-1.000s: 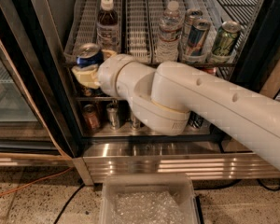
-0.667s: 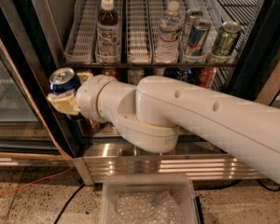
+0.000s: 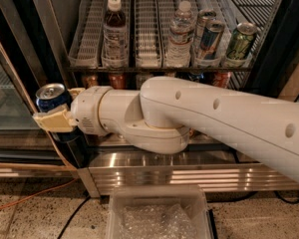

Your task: Pick pepsi can from top shelf of fridge

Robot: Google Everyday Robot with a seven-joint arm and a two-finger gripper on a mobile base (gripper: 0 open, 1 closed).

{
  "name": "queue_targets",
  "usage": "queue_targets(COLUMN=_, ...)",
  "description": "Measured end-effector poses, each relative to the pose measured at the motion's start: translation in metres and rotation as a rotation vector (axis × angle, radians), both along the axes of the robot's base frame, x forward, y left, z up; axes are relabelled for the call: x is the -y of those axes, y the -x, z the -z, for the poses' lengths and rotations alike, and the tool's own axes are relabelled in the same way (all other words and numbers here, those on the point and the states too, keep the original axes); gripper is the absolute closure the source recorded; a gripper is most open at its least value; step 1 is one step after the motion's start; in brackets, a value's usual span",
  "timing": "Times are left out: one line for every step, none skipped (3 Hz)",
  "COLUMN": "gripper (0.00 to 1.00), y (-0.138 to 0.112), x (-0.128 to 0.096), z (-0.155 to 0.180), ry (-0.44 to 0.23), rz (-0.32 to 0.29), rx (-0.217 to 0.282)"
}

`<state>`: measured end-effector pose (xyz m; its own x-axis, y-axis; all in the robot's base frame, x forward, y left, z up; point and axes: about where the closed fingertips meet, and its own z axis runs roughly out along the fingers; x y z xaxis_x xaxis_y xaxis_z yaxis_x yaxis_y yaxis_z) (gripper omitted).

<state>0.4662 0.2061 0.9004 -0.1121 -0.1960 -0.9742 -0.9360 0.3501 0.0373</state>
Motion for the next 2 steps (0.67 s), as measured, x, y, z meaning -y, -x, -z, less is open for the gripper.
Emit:
queue_targets(gripper=1.0, y=0.001, x=0.003, z=0.006, ry=0.031, rz=0.024, rx=0.008)
queue_targets(gripper=1.0, y=0.0, x=0.044, z=0.012, ry=0.09, rz=0.147, rx=0.026)
